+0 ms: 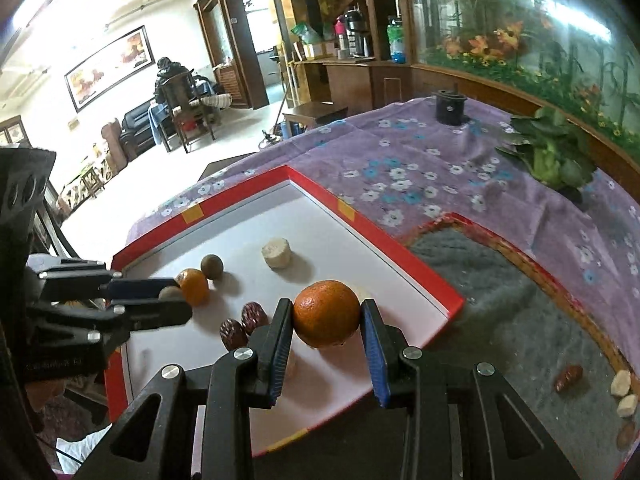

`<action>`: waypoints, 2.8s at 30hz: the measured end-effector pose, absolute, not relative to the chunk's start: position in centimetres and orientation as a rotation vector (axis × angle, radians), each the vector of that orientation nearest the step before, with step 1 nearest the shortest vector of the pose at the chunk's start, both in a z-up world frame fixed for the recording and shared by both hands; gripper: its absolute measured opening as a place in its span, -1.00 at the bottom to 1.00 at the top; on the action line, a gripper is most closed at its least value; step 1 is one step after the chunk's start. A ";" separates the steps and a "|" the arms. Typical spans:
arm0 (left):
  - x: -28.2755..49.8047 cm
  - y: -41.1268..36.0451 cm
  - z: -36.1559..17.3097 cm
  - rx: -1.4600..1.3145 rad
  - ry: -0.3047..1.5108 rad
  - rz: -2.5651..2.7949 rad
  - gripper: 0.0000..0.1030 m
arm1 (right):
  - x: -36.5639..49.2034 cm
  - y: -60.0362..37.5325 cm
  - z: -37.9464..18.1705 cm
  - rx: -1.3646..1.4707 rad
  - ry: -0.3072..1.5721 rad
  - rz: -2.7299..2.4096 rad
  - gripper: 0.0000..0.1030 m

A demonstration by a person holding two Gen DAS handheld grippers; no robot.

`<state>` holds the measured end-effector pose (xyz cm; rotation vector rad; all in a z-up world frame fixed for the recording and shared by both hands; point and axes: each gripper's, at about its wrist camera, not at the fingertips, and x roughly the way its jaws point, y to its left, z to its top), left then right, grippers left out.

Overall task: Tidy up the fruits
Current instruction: 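Lower the brown fruit and orange into the tray and open both grippers, then move both grippers back over the remaining items on the mat, then grasp a red date with the left gripper while the right grasps a brown round fruit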

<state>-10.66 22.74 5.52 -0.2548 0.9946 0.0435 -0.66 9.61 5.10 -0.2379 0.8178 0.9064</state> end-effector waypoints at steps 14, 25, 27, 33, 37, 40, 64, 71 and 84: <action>-10.4 22.5 2.8 -0.199 1.069 0.096 -0.57 | 1.4 14.7 3.8 -0.313 0.861 0.930 -0.36; -10.5 21.5 4.3 -0.178 1.006 0.130 0.22 | -0.1 12.4 4.9 -0.271 0.842 0.934 -0.22; -10.4 21.1 4.5 -0.173 1.003 0.131 0.22 | -0.4 10.8 5.6 -0.242 0.823 0.920 -0.21; -9.7 18.9 5.0 -0.157 0.992 0.116 0.22 | -1.2 5.7 6.6 -0.173 0.793 0.851 -0.18; -8.9 16.5 5.5 -0.135 0.986 0.081 0.22 | -1.7 2.2 6.3 -0.159 0.794 0.790 -0.16; -8.2 14.5 5.8 -0.120 0.985 0.048 0.22 | -2.0 -1.1 6.1 -0.147 0.795 0.728 -0.16; 4.1 0.1 3.8 0.045 1.072 -0.217 0.21 | 0.6 -19.0 3.1 0.042 0.849 0.428 -0.14; 5.4 -1.0 3.0 0.066 1.076 -0.214 0.21 | 1.1 -19.4 2.9 0.051 0.846 0.429 -0.14; 6.7 -1.7 2.3 0.081 1.082 -0.225 0.21 | 1.8 -19.5 2.8 0.047 0.845 0.423 -0.10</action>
